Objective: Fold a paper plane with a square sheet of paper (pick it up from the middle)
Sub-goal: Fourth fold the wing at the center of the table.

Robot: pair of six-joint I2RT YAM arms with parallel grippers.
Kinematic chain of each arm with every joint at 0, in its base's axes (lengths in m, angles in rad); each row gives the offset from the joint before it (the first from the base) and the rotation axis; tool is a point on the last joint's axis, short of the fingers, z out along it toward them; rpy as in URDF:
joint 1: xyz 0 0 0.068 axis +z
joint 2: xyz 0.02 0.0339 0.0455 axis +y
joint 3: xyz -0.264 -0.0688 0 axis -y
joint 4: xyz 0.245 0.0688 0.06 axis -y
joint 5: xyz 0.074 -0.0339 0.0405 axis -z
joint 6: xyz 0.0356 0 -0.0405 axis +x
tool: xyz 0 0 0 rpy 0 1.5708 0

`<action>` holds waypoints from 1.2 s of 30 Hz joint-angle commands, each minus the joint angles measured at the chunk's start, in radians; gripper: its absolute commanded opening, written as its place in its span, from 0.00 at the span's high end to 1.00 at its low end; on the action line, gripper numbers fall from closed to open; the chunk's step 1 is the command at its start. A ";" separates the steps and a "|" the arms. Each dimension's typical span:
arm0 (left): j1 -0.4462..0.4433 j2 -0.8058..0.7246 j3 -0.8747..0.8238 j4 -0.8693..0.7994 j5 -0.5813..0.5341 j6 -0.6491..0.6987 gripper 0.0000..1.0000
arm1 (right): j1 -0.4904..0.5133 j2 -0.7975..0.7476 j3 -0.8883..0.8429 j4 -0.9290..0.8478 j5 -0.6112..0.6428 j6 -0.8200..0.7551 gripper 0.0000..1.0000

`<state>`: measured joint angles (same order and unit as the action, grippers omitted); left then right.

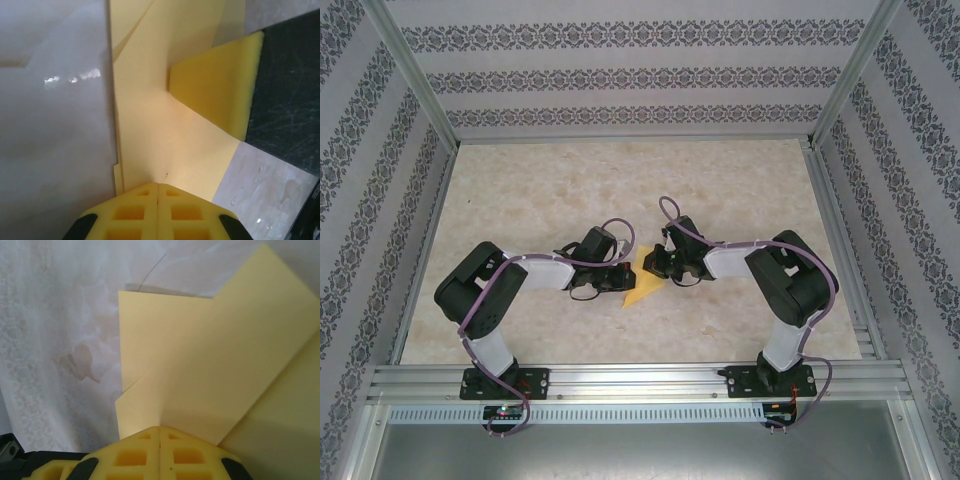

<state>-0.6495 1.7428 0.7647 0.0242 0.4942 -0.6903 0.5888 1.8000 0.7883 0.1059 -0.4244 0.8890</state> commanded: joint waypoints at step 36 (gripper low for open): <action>-0.013 -0.069 0.028 -0.204 -0.012 0.165 0.87 | -0.011 0.144 0.081 -0.202 0.076 -0.051 1.00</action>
<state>-0.6559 1.7054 0.7773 -0.1097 0.5167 -0.5644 0.5865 1.8668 0.8913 0.0303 -0.4397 0.8654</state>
